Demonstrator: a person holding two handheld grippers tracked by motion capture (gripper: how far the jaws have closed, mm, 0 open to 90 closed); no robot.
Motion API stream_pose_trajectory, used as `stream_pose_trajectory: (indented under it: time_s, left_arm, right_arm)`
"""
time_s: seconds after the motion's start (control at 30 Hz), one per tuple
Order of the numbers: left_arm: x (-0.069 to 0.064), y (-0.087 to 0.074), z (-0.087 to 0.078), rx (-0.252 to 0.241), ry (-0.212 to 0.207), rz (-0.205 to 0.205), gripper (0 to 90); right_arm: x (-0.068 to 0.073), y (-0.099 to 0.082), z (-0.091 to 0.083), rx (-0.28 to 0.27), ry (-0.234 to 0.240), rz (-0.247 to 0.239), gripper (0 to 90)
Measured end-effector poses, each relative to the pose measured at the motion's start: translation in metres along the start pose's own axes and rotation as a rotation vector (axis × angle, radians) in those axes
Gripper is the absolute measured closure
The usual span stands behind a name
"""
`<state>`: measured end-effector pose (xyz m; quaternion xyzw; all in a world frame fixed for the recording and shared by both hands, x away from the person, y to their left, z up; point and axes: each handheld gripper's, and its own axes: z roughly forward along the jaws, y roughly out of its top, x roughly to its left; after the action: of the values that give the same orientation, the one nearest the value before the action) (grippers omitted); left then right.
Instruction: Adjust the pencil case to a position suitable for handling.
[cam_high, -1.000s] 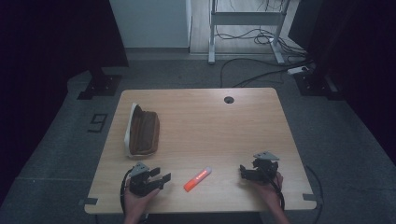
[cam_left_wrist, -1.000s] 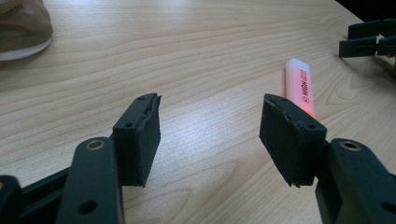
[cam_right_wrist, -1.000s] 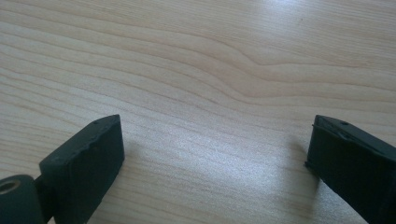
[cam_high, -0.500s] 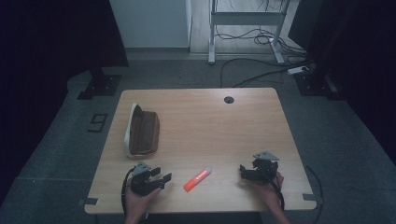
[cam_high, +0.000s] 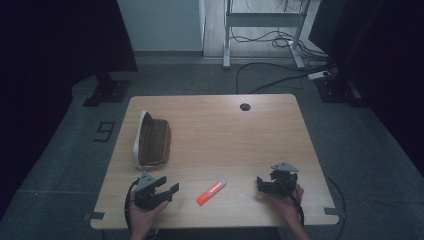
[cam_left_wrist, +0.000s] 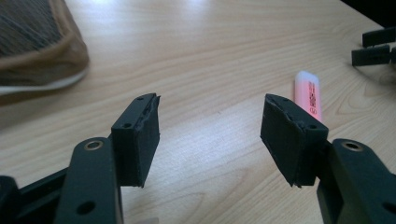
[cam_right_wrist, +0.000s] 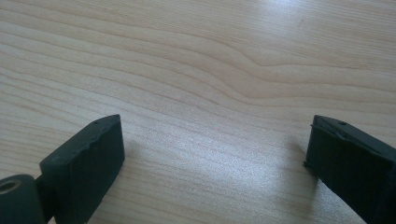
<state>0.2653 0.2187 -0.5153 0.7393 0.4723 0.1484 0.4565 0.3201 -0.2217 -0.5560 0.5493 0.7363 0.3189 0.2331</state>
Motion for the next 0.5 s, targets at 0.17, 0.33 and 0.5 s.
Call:
stream_pose_trajectory:
  time_s: [0.17,0.33,0.5]
  left_arm:
    - [0.006,0.003,-0.011,-0.03,0.024,-0.004,37.6]
    - [0.011,0.006,-0.02,-0.055,0.044,-0.011,37.6]
    - [0.017,0.007,-0.027,-0.074,0.063,-0.02,37.6]
  right_arm:
    - [0.0,0.0,0.0,-0.002,0.001,-0.001,4.5]
    - [0.0,0.0,0.0,-0.002,0.002,-0.001,4.6]
    - [0.0,0.0,0.0,-0.002,0.002,-0.001,4.7]
